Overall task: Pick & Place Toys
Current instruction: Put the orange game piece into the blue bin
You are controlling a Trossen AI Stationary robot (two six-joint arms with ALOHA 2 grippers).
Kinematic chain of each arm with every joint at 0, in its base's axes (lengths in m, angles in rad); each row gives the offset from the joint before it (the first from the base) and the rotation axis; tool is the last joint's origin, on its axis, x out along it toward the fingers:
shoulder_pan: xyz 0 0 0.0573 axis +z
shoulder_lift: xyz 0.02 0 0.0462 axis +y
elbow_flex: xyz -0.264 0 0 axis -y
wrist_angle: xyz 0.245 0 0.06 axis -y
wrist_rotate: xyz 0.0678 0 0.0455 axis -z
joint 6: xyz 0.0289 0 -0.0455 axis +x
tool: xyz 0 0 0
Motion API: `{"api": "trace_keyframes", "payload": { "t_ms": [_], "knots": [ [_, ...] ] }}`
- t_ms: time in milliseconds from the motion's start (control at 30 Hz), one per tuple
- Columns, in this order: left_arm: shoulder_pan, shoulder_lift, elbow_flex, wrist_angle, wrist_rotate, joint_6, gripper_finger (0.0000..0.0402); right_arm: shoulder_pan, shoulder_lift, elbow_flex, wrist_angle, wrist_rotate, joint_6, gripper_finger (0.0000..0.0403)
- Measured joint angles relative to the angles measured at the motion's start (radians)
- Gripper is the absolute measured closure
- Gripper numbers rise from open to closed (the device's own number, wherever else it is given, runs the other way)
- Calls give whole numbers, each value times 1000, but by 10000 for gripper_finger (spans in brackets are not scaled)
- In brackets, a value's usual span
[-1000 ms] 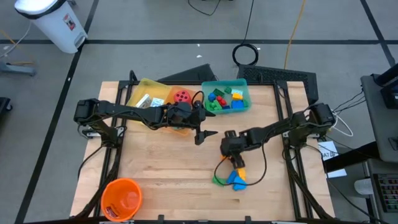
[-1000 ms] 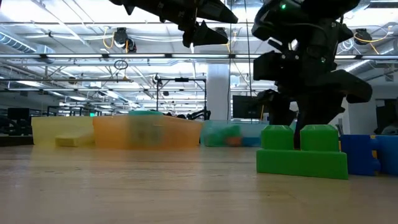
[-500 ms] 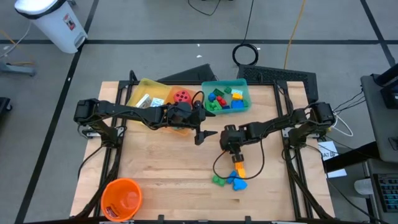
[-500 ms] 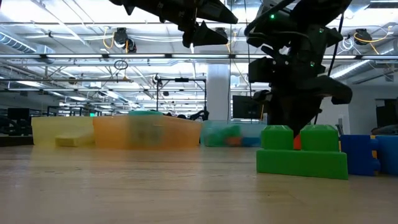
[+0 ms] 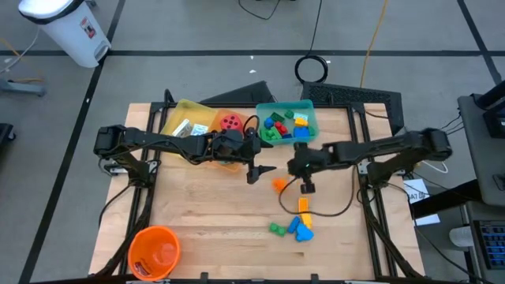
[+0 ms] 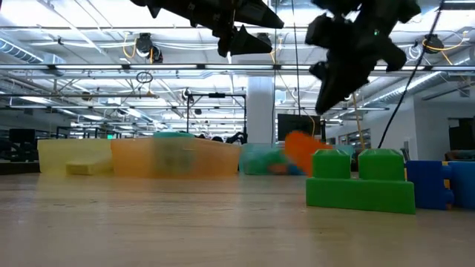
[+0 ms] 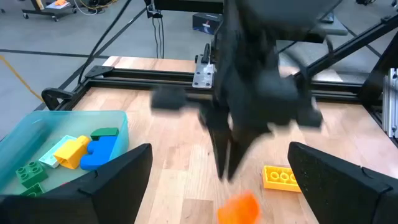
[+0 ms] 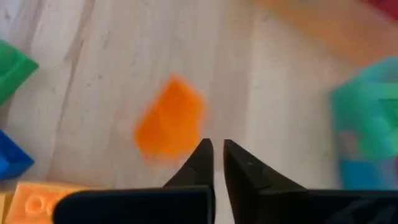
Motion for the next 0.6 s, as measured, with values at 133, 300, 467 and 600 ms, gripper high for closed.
{"api": "trace_keyframes", "payload": {
  "t_ms": [133,300,467,600],
  "knots": [
    [0,0,0,-3,0,-1,23,-48,-106,-1,-13,-4,-19,399],
    [-2,0,0,-8,0,-3,23,-82,-144,-1,18,-77,68,401],
    [-2,0,0,-9,0,-4,23,-46,-64,-9,197,-78,66,377],
    [-3,0,0,-11,0,-20,23,-19,60,-55,397,-119,-25,332]
  ]
}}
